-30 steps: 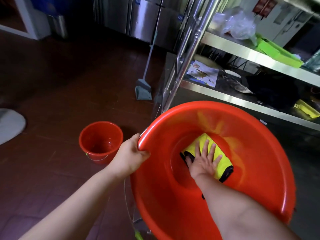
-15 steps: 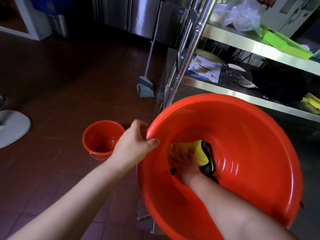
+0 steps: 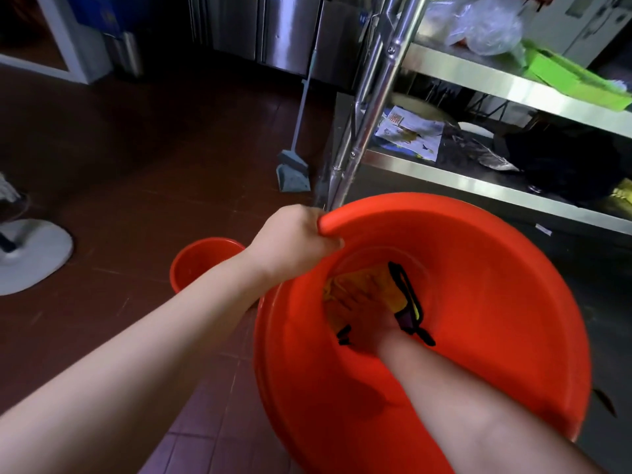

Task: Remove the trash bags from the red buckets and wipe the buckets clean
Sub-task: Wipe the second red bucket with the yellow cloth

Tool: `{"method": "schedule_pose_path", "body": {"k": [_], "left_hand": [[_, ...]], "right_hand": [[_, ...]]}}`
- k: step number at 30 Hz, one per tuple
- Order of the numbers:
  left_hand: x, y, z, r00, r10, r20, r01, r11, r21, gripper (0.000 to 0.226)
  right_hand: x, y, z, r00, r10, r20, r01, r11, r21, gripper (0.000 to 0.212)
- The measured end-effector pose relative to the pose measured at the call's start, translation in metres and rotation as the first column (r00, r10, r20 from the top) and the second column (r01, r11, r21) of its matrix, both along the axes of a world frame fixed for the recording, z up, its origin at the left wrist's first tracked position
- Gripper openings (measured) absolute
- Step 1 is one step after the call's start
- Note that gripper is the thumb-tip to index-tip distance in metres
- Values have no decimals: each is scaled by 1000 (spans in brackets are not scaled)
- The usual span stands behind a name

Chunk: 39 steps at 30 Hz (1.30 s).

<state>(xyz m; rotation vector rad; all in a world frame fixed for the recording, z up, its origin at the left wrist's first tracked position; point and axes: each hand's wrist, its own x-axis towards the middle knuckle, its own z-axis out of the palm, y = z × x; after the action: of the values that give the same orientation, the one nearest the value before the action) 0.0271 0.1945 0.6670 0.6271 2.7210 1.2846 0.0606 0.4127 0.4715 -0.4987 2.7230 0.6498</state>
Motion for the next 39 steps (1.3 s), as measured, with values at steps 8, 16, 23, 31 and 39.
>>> {"method": "schedule_pose_path", "body": {"k": [8,16,23,31,39], "left_hand": [[26,-25,-39,978,131,164,-158,974,164,8],[75,-32,-109,813,312,491,-505,797,331,17],[114,-29,-130,624,337,705,-701,639,315,6],[66,-21,-75,929,354,106,-363,927,90,64],[21,34,-34,986,118,118,-116,993,-24,36]], "right_hand": [[-17,0,25,960,-194,-204,191,981,-31,73],[5,15,20,710,-630,-314,589,776,-225,70],[13,22,24,585,-727,-359,687,680,-257,67],[26,29,20,799,-556,-230,548,830,-103,65],[46,9,-16,922,-383,-50,373,917,-140,57]]}}
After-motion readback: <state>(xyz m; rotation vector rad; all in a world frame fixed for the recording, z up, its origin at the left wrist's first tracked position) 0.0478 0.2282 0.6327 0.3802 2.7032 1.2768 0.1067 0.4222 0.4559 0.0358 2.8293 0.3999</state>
